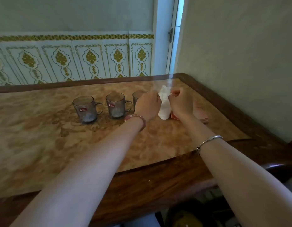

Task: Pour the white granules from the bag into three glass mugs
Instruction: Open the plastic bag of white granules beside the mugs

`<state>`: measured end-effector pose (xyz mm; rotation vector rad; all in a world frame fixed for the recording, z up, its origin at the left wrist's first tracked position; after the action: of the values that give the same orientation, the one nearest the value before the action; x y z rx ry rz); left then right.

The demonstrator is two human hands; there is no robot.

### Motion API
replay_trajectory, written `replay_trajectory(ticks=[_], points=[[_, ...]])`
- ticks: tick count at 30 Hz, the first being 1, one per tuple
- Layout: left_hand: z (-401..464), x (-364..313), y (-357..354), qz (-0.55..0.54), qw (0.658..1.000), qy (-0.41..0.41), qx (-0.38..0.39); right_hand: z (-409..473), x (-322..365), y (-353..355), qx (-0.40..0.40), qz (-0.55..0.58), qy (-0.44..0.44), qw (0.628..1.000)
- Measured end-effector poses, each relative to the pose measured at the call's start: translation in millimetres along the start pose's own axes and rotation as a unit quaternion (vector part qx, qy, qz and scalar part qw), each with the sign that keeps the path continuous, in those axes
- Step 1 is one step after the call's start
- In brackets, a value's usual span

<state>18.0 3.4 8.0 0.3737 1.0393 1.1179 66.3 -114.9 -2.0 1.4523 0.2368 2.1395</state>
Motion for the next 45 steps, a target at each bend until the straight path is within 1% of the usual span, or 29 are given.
replay_trajectory(ticks=[3,6,9,17,25,28,34,40,45], points=[[5,2,-7,-0.002,1.0,-0.001,-0.012,6,-5,0,-0.024,-0.024,-0.021,0.999],[6,3,-13,-0.008,1.0,-0.005,-0.007,9,-14,-4,0.002,-0.048,-0.046,0.998],[10,8,-15,-0.004,1.0,-0.008,-0.009,10,-16,-8,0.03,-0.028,-0.047,0.998],[10,13,-16,-0.001,1.0,-0.011,0.019,11,-11,-11,0.012,-0.019,-0.049,0.999],[-3,13,1,0.0,1.0,-0.006,0.029,0,-3,-4,0.01,0.0,-0.085,0.996],[-11,11,8,-0.001,0.999,-0.003,0.035,-9,2,2,0.026,0.007,-0.098,0.995],[-31,7,26,-0.003,0.999,0.002,0.034,-37,16,20,0.07,0.009,-0.072,0.995],[-57,2,48,0.0,0.999,0.018,0.037,-67,32,25,0.114,0.023,-0.076,0.99],[-79,9,67,0.016,0.999,0.028,0.039,-93,44,27,0.132,0.031,-0.065,0.989]])
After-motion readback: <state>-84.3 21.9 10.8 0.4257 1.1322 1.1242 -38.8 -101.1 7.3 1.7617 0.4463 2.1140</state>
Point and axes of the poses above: each hand's wrist, its own z-axis towards the middle knuckle, its own y-axis out of the back of the hand, x = y × z, the point moved 2 cm from there along z, towards the middle knuckle, and after that the axes turned 8 degrees about -x, right-handed, at the moved point
